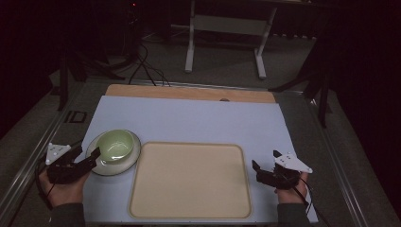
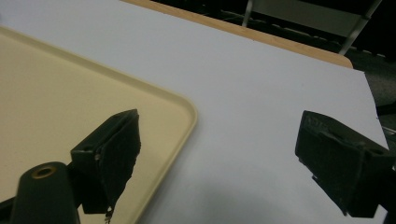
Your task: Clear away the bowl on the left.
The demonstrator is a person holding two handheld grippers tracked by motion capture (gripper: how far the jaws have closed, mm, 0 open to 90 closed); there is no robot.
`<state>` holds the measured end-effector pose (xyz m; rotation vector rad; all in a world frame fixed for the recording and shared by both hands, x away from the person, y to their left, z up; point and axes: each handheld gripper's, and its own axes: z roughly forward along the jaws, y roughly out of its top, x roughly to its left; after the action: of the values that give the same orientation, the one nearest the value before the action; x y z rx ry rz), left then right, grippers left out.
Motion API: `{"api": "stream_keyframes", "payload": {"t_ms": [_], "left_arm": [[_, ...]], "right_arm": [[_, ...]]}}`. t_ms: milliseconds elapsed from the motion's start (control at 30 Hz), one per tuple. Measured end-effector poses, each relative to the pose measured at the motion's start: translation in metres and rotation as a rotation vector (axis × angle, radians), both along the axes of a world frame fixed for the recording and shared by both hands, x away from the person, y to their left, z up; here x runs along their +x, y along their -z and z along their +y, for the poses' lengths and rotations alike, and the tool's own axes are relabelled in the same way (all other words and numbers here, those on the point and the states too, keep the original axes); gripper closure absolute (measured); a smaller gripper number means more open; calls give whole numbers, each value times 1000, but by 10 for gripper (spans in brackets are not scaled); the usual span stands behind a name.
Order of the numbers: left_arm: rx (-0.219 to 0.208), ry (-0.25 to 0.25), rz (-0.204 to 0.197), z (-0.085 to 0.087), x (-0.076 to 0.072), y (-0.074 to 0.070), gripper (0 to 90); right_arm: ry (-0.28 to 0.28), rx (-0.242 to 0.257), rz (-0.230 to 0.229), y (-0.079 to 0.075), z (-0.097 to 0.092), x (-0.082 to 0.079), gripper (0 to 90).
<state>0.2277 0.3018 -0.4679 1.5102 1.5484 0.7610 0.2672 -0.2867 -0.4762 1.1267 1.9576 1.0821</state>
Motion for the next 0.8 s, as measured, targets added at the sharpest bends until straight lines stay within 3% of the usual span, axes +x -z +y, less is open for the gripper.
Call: {"api": "stream_keyframes", "payload": {"t_ms": [233, 467, 800], "left_arm": [[-4, 9, 10, -1, -1, 1, 386], [-46, -10, 4, 0, -5, -1, 403], [-31, -17, -8, -1, -3, -3, 393]], "right_arm": [[-11, -20, 0, 1, 3, 2, 135], [-17, -19, -19, -1, 4, 1, 134], [-20, -21, -26, -1, 5, 1, 134]]}}
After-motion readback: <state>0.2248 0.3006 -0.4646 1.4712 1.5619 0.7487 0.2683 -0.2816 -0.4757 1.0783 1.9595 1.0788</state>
